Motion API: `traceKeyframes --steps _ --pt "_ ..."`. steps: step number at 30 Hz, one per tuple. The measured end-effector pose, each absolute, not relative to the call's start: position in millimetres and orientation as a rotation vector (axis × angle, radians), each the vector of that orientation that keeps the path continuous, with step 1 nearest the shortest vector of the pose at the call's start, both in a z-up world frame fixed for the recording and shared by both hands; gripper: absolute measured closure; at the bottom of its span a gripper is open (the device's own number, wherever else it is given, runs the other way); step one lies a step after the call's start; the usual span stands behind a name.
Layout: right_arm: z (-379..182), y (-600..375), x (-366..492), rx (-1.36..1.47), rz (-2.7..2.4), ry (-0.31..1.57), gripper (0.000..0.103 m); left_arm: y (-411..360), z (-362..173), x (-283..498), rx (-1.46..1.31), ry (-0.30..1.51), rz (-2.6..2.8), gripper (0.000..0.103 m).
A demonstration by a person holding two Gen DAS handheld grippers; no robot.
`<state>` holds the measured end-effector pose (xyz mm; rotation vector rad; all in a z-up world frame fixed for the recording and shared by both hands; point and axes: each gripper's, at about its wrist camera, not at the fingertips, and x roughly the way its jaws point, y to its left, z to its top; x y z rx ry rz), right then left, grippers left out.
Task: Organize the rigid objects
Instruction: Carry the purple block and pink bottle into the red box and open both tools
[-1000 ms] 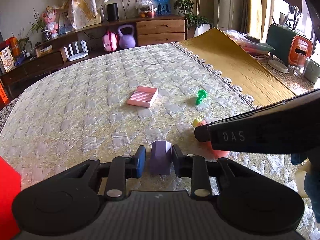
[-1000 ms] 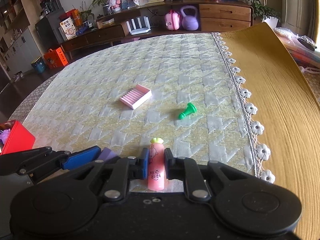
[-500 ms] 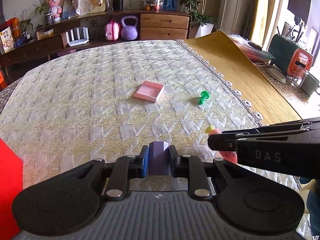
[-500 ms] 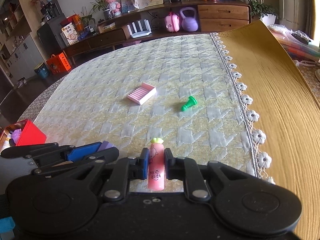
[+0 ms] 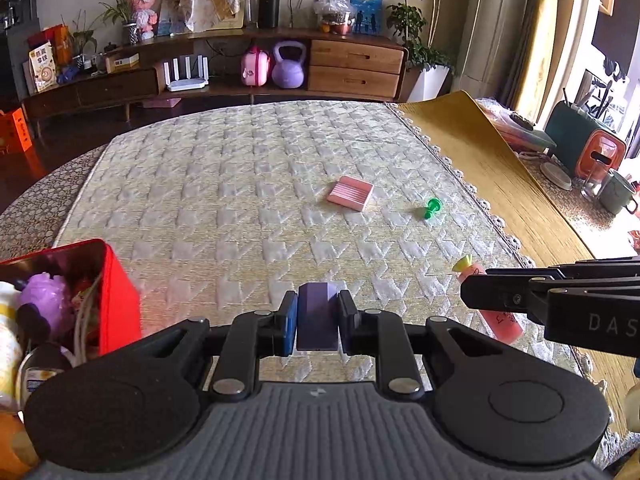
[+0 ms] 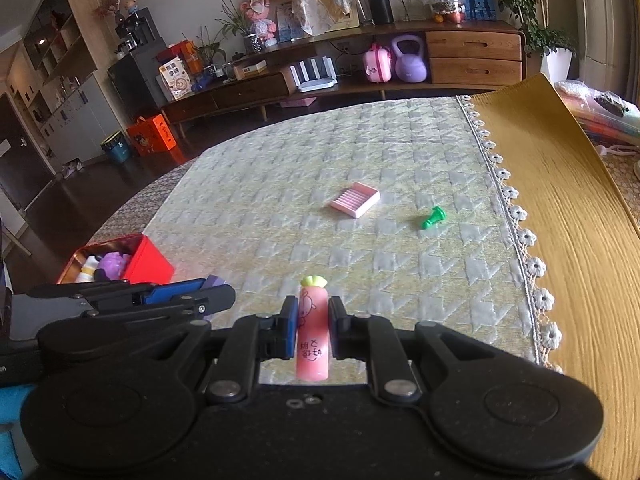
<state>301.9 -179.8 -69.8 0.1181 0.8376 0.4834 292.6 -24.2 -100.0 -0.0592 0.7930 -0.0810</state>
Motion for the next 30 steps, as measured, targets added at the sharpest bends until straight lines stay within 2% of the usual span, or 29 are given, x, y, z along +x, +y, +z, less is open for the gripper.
traceKeyframes --steps 14,30 --pt "-33 -104 260 0.078 0.613 0.795 0.088 53 -59 234 -0.093 0.769 0.03 0.083" --pt "-36 -10 235 0.02 0.725 0.816 0.088 154 -58 204 -0.123 0.777 0.162 0.083"
